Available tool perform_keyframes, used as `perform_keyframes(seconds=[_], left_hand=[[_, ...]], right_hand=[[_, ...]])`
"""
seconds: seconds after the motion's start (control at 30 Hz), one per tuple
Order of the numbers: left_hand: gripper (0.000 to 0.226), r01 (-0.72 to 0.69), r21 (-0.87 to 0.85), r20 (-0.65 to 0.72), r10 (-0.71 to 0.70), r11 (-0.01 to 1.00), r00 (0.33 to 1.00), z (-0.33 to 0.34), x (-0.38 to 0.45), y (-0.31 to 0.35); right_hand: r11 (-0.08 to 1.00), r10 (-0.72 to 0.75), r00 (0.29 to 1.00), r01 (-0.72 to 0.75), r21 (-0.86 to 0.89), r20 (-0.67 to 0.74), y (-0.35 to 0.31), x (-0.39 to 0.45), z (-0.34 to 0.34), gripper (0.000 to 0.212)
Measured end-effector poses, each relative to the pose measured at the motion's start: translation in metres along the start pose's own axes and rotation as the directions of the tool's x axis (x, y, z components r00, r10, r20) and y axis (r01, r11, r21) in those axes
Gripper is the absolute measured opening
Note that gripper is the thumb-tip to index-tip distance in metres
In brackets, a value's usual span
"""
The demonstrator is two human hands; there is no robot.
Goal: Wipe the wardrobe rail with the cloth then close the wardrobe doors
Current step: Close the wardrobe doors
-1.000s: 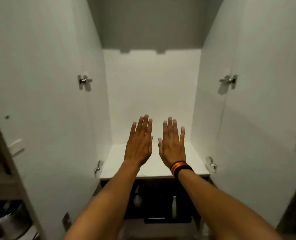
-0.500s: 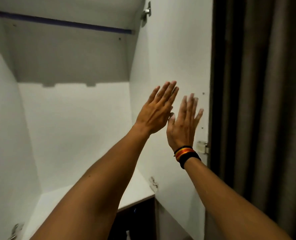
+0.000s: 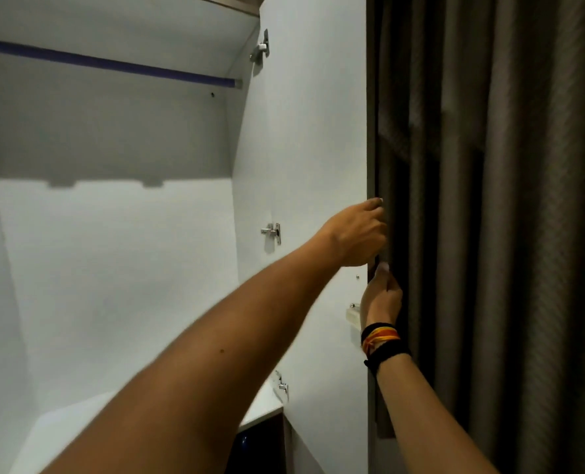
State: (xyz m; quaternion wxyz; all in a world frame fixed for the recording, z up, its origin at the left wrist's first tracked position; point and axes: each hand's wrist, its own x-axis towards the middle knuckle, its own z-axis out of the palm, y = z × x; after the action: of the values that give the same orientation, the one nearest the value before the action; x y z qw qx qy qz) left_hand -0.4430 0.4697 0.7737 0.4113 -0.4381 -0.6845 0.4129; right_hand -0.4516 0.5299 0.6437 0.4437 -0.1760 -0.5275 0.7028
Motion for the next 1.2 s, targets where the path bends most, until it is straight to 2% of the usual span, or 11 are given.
perform_keyframes(seconds=[0.13,0.27,0.4,0.47,0.53,0.6,0.67,0.77,0.9,1.03,1.2], left_hand=[[0.045,-0.097,0.018,-0.141,0.098,0.995,0.985,0.002,-0.047,-0.037],[0.039,-0.153,0.019,-0.092,0.154,0.988,0.984,0.013,-0.121,-0.070],[0.031,-0.117,-0.010,0.154,0.117,0.993,0.981,0.027,-0.199,-0.098],[0.029,-0.027,-0.012,0.301,0.030,1.000,0.953,0.041,-0.227,-0.105],[0.026,0.093,0.014,0.442,-0.089,0.996,0.893,0.057,-0.247,-0.107],[0.024,0.228,0.042,0.510,-0.217,0.973,0.832,0.077,-0.260,-0.110],[0.022,0.324,0.072,0.532,-0.311,0.943,0.788,0.097,-0.267,-0.116],[0.022,0.394,0.086,0.536,-0.376,0.915,0.756,0.125,-0.276,-0.128],[0.023,0.353,0.132,0.512,-0.369,0.926,0.776,0.158,-0.288,-0.137],[0.024,0.304,0.158,0.465,-0.343,0.939,0.816,0.182,-0.297,-0.145],[0.027,0.363,0.116,0.448,-0.375,0.925,0.812,0.201,-0.304,-0.145]], right_hand=[[0.997,-0.017,0.999,0.014,0.079,0.032,-0.003,-0.058,0.018,0.042],[0.989,-0.045,0.986,0.021,0.145,0.160,0.005,-0.116,0.054,0.027],[0.981,-0.044,0.892,-0.047,0.190,0.449,0.015,-0.165,0.113,0.031],[0.964,0.075,0.810,-0.207,0.164,0.582,0.020,-0.183,0.145,0.037],[0.890,0.237,0.686,-0.437,0.129,0.688,0.026,-0.198,0.176,0.044],[0.854,0.285,0.627,-0.509,0.105,0.726,0.034,-0.203,0.204,0.035],[0.918,0.229,0.623,-0.394,0.048,0.748,0.039,-0.200,0.232,0.029],[0.979,0.157,0.633,-0.200,-0.035,0.758,0.046,-0.194,0.268,0.035],[0.990,0.130,0.644,-0.127,-0.062,0.754,0.054,-0.196,0.296,0.034],[0.995,0.040,0.645,0.046,-0.091,0.763,0.061,-0.189,0.312,0.035],[0.983,-0.024,0.671,0.151,-0.104,0.741,0.076,-0.189,0.331,0.040]])
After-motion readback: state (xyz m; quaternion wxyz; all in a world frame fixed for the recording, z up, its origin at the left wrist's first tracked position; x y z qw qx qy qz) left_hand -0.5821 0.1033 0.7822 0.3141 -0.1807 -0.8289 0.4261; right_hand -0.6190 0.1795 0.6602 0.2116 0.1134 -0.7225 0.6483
